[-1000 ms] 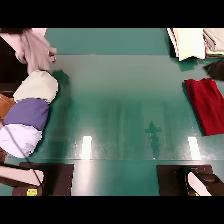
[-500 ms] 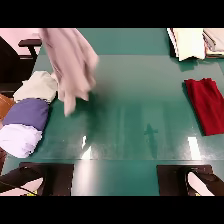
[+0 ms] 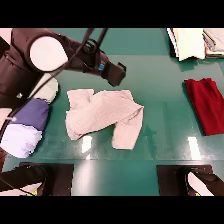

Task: Fold the shirts.

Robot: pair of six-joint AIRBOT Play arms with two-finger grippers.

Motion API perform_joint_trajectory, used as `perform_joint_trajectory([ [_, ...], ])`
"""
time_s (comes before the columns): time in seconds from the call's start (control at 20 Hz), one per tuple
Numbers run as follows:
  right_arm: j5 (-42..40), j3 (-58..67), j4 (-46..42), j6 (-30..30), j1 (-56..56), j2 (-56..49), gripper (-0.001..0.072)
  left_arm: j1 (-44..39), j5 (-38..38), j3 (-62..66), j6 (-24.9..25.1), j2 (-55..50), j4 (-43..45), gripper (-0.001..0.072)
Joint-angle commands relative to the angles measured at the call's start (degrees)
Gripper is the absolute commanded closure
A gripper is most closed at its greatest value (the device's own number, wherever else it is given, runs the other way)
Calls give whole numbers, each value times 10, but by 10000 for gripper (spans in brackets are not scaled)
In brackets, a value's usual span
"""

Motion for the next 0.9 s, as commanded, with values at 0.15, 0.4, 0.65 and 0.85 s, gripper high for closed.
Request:
perform_joint_trajectory([
  [0.15,-3,-6,1,0,0,24,697,245,-109,-77,-3,-2,-46,97],
  [0.4,-4,-6,1,0,0,23,697,338,-70,-295,25,32,-98,97],
  [0.65,-5,-6,3,0,0,11,697,355,-5,-475,42,56,-104,95],
  [0.85,-5,-6,23,0,2,-8,697,355,33,-539,42,56,-118,95],
])
